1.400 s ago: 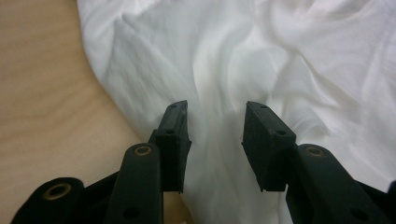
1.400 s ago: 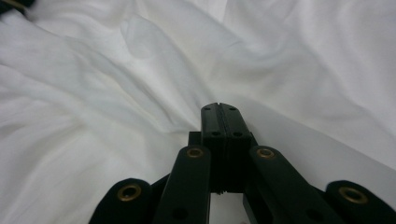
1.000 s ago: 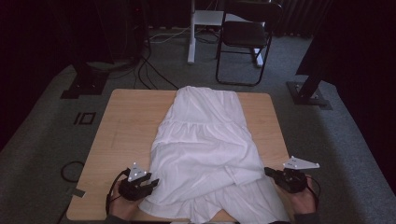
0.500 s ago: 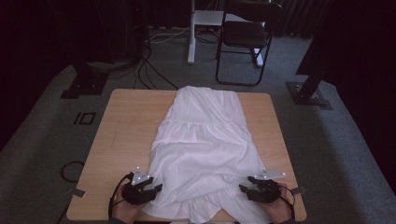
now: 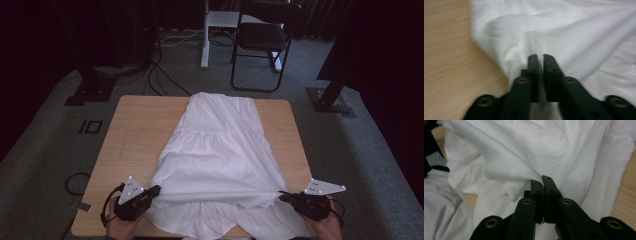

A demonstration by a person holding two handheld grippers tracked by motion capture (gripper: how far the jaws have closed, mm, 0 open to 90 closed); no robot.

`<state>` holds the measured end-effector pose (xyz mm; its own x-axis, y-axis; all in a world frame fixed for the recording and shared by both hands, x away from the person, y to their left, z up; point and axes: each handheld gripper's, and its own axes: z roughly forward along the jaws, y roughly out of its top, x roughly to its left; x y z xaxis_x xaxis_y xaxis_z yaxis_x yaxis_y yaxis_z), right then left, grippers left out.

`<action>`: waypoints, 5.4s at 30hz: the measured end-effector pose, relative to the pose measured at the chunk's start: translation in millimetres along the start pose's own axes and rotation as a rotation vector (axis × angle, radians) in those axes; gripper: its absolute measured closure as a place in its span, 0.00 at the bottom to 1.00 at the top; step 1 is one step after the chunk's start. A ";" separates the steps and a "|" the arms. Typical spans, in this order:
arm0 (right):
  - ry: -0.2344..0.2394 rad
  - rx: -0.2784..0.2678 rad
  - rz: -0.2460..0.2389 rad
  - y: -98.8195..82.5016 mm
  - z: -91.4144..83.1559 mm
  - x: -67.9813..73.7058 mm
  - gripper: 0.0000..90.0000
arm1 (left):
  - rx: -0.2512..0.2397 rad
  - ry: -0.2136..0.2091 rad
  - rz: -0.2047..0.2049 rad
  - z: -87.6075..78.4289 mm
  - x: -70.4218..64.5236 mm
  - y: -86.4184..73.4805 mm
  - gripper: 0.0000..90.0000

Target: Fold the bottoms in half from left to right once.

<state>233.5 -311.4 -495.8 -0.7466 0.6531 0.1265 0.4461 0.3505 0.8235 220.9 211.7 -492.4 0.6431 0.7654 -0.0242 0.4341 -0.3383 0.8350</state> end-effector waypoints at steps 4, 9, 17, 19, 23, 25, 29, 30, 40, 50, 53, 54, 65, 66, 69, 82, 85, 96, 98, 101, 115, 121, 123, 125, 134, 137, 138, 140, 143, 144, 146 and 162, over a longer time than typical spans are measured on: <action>0.019 0.147 0.048 -19.0 -2.1 -14.9 0.84 | 0.048 -0.008 0.048 11.3 -6.1 -1.7 0.63; -0.038 0.156 0.109 -31.2 9.0 -23.5 0.62 | 0.059 0.041 -0.004 28.3 8.5 0.2 0.53; -0.093 -0.028 0.148 -1.5 17.2 -45.3 0.55 | 0.017 0.165 -0.031 53.5 54.7 34.4 0.45; -0.105 -0.057 0.137 10.1 19.5 -52.9 0.54 | 0.026 0.173 -0.035 64.2 67.4 43.8 0.44; -0.159 -0.091 0.133 34.3 41.9 -72.3 0.57 | 0.042 0.159 -0.071 92.6 92.0 56.9 0.44; -0.168 -0.071 0.133 45.1 64.9 -85.4 0.59 | 0.057 0.147 -0.105 108.3 103.5 60.5 0.44; -0.190 -0.038 0.145 66.9 112.6 -110.5 0.60 | 0.109 0.160 -0.134 139.3 123.2 63.7 0.45; -0.189 -0.031 0.146 73.1 123.2 -116.1 0.60 | 0.120 0.165 -0.150 146.2 128.2 64.2 0.46; -0.257 0.101 0.181 111.9 210.2 -144.9 0.50 | 0.175 0.106 -0.282 187.2 144.0 62.4 0.52; -0.430 -0.088 0.145 126.4 157.8 -138.3 0.98 | 0.030 0.043 -0.192 152.2 110.8 88.2 1.00; -0.474 -0.001 0.228 107.6 153.4 -158.5 0.97 | 0.037 0.076 -0.151 153.9 101.1 94.0 0.78; -0.477 0.021 0.248 101.7 157.9 -162.0 0.97 | 0.035 0.100 -0.145 156.7 101.2 96.2 0.66; -0.468 0.106 0.297 79.9 185.9 -169.2 0.95 | 0.174 0.098 -0.226 232.1 120.9 118.2 0.43; -0.469 0.105 0.298 79.6 185.9 -169.0 0.95 | 0.198 0.088 -0.224 237.9 120.0 117.5 0.43; -0.472 0.095 0.295 78.2 185.9 -168.5 0.95 | 0.264 0.069 -0.207 250.7 115.5 112.9 0.54; -0.389 0.116 0.208 60.7 171.6 -130.1 0.95 | 0.183 0.101 -0.128 185.9 107.4 70.0 0.96; -0.352 0.139 0.174 51.3 162.5 -104.4 0.95 | 0.161 0.092 -0.135 159.8 97.6 49.0 0.96; -0.246 0.192 0.183 12.5 118.6 -35.2 0.91 | 0.172 0.076 -0.102 105.9 53.9 -0.5 0.94; -0.237 0.199 0.170 12.9 117.4 -33.8 0.85 | 0.174 0.089 -0.089 107.9 53.6 1.4 0.93; -0.243 0.092 0.130 36.4 109.9 -40.1 0.49 | 0.178 0.099 -0.076 111.4 53.9 3.1 0.90; -0.167 0.094 0.093 128.6 223.2 -88.5 0.58 | 0.150 0.097 -0.079 112.4 55.4 -1.4 0.88; -0.138 0.183 0.075 129.6 252.6 -93.5 0.87 | 0.143 0.091 -0.089 111.0 55.6 -3.5 0.88; -0.267 0.141 0.053 135.6 234.4 -95.7 0.99 | 0.154 0.095 -0.088 107.4 53.9 -4.7 0.89; -0.372 0.054 0.067 143.1 207.3 -102.5 0.99 | 0.157 0.094 -0.085 104.9 52.1 -6.3 0.90; -0.371 0.080 0.137 112.6 196.6 -126.4 0.97 | 0.178 0.112 -0.105 96.4 47.7 -7.8 0.85; -0.356 0.134 0.157 97.9 211.3 -127.3 0.95 | 0.111 0.148 -0.118 86.5 54.7 5.9 0.65; -0.355 0.139 0.161 96.4 213.1 -128.0 0.94 | 0.090 0.162 -0.126 84.2 59.3 17.0 0.63; -0.357 0.146 0.167 95.3 215.2 -128.1 0.94 | 0.062 0.151 -0.119 86.7 65.4 36.0 0.59; -0.369 0.150 0.173 96.3 216.3 -126.9 0.93 | 0.058 0.140 -0.054 110.6 73.3 69.4 0.55; -0.372 0.149 0.176 96.5 216.7 -126.6 0.93 | 0.062 0.131 -0.050 125.4 77.4 81.2 0.54; -0.371 0.146 0.183 96.4 216.8 -126.8 0.93 | 0.078 0.133 -0.057 149.1 83.2 94.3 0.53; -0.336 0.136 0.158 77.6 198.8 -104.7 0.93 | 0.178 0.093 -0.075 194.5 74.8 59.3 0.93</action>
<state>444.4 -219.1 -555.1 -0.4710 0.8813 0.0391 0.6206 0.2996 0.7246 417.4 142.4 -551.7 0.5474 0.8365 -0.0250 0.5885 -0.3636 0.7221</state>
